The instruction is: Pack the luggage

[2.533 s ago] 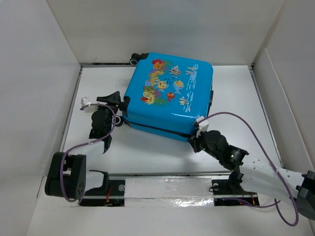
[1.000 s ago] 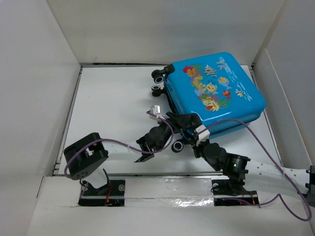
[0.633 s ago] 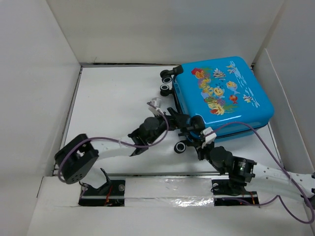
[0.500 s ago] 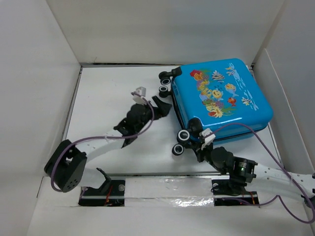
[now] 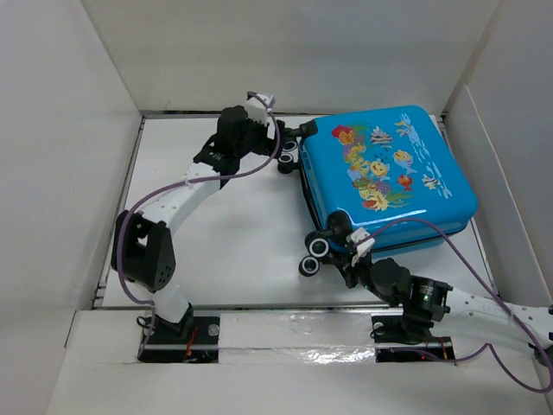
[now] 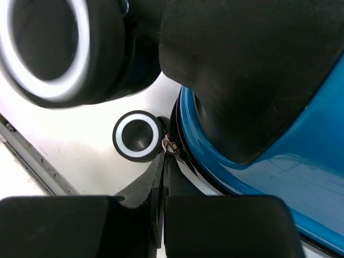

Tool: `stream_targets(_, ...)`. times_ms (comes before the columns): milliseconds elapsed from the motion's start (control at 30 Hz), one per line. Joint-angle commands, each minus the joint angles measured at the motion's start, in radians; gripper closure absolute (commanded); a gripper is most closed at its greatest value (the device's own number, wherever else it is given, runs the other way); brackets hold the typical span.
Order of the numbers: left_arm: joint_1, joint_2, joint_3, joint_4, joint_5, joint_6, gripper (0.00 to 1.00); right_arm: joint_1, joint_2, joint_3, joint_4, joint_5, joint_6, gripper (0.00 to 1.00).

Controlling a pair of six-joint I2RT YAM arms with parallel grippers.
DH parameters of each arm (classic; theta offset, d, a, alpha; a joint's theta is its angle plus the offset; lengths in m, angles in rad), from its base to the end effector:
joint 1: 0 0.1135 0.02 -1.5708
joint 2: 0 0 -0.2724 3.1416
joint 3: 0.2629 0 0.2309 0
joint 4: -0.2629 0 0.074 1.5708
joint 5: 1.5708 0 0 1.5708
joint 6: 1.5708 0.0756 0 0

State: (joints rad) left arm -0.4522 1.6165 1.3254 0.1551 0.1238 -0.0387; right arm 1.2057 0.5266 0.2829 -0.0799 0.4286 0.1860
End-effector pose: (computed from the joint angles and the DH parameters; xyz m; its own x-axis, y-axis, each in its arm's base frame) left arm 0.3655 -0.1879 0.3589 -0.1429 0.0267 -0.9894 0.5385 0.8408 -0.0551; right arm 0.0832 0.1296 0.2094 -0.2427 -0.1638 -0.9562 -0.6757 0.7358 0.0455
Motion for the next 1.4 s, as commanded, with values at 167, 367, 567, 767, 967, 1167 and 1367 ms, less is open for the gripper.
stream_targets(167, -0.042, 0.180, 0.250, -0.273, 0.116, 0.361, 0.09, 0.031, -0.030, 0.068, 0.137, -0.172, -0.010, 1.00)
stream_targets(367, -0.052, 0.261, 0.322, -0.253, 0.085, 0.404, 0.07, 0.022, -0.027, 0.076, 0.109, -0.186, -0.011, 1.00)
stream_targets(567, -0.062, 0.342, 0.434, -0.288, 0.048, 0.485, 0.07, 0.022, -0.023, 0.084, 0.086, -0.188, -0.008, 1.00)
stream_targets(767, -0.062, 0.381, 0.465, -0.250, -0.041, 0.556, 0.07, 0.022, -0.011, 0.096, 0.083, -0.192, -0.003, 1.00)
stream_targets(967, -0.062, 0.460, 0.551, -0.305, 0.031, 0.565, 0.11, 0.022, 0.006, 0.114, 0.040, -0.180, -0.003, 1.00)
stream_targets(1167, -0.062, 0.497, 0.600, -0.319, 0.063, 0.574, 0.38, 0.022, 0.006, 0.113, 0.035, -0.174, 0.009, 1.00)
stream_targets(1367, -0.062, 0.502, 0.632, -0.305, 0.071, 0.547, 1.00, 0.022, -0.013, 0.107, 0.009, -0.162, 0.021, 1.00)
